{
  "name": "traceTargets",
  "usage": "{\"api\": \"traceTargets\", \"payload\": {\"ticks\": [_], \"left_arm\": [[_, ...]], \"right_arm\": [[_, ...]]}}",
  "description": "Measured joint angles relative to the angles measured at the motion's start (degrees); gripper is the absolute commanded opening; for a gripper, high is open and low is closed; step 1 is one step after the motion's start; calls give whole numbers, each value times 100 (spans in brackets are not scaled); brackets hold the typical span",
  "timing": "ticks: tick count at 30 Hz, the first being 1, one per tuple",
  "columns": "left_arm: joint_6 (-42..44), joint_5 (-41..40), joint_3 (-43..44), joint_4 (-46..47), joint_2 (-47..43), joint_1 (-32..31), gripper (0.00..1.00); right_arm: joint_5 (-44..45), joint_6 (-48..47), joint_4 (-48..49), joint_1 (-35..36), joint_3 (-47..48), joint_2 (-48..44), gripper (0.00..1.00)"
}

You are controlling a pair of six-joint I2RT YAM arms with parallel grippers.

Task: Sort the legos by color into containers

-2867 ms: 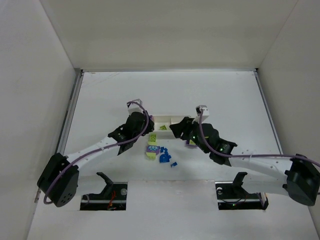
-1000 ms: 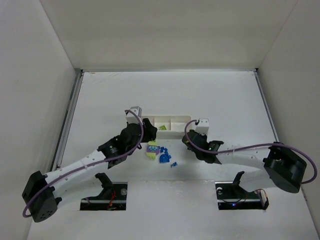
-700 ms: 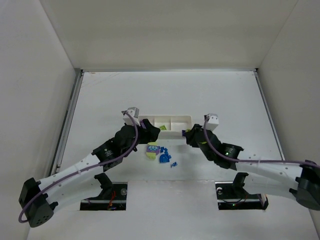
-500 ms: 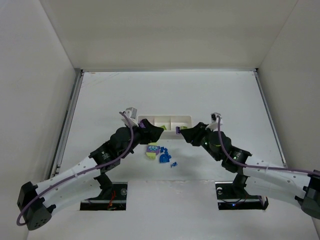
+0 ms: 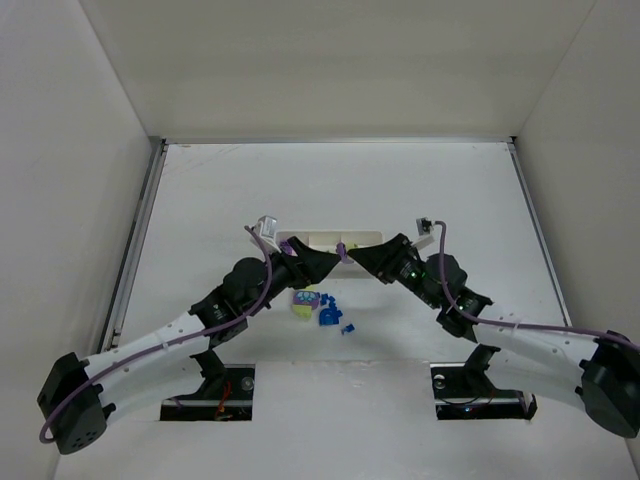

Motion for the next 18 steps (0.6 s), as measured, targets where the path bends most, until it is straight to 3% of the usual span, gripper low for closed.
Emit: {"api": "traceTargets", "payload": {"ticks": [18], "left_arm": [[-535,157,-496,1311,229,-7,83]], "right_arm": [[-667,1071,1617,-151,-133,984,27]]}}
